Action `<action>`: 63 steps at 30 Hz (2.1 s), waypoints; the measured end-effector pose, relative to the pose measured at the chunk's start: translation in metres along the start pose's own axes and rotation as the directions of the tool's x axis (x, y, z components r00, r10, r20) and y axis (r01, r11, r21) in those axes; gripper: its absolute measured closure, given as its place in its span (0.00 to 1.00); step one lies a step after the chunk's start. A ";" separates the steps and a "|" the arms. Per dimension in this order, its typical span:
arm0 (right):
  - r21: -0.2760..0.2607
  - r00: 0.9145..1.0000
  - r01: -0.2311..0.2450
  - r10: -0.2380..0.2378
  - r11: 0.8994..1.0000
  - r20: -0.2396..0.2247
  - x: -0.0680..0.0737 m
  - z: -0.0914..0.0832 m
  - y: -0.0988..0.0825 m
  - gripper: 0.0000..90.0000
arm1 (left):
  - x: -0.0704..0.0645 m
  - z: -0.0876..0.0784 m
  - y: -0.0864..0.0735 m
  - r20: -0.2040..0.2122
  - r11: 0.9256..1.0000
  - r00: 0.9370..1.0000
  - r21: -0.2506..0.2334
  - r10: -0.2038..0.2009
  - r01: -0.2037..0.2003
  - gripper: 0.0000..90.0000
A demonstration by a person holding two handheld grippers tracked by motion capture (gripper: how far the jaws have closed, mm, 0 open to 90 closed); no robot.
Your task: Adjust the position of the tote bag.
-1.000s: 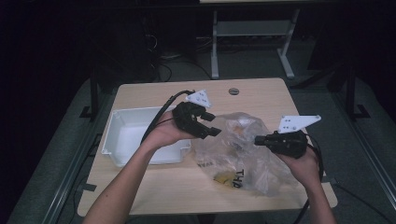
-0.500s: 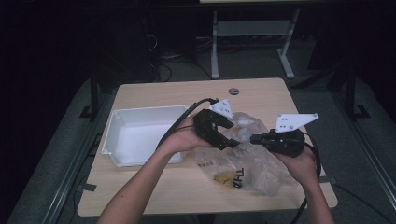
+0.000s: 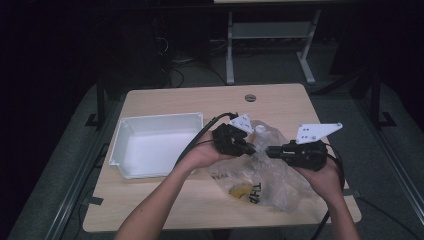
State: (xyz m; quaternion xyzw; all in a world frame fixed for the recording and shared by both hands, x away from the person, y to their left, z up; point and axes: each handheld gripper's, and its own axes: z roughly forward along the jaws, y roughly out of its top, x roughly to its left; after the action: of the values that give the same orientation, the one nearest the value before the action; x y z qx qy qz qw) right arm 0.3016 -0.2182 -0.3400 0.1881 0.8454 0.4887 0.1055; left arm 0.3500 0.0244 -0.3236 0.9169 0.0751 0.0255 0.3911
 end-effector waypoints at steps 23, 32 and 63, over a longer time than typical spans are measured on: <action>-0.013 0.998 -0.057 0.057 0.998 -0.004 -0.022 -0.039 -0.008 0.58 | 0.012 -0.018 -0.025 -0.055 0.998 0.997 -0.011 -0.058 0.057 0.99; 0.033 0.997 -0.068 0.067 0.997 0.032 -0.044 -0.034 -0.007 0.56 | 0.017 -0.021 -0.036 -0.076 0.997 0.994 0.008 -0.078 0.079 0.99; 0.198 0.996 -0.053 0.066 0.979 -0.058 -0.085 0.032 -0.019 0.99 | 0.029 -0.025 -0.068 -0.118 0.990 0.986 0.062 -0.116 0.124 0.99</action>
State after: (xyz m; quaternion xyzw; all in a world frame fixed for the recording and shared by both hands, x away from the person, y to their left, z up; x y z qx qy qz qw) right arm 0.3861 -0.2369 -0.3726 0.2070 0.8864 0.4116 0.0444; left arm 0.3678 0.0934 -0.3551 0.9207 0.1535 0.0518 0.3551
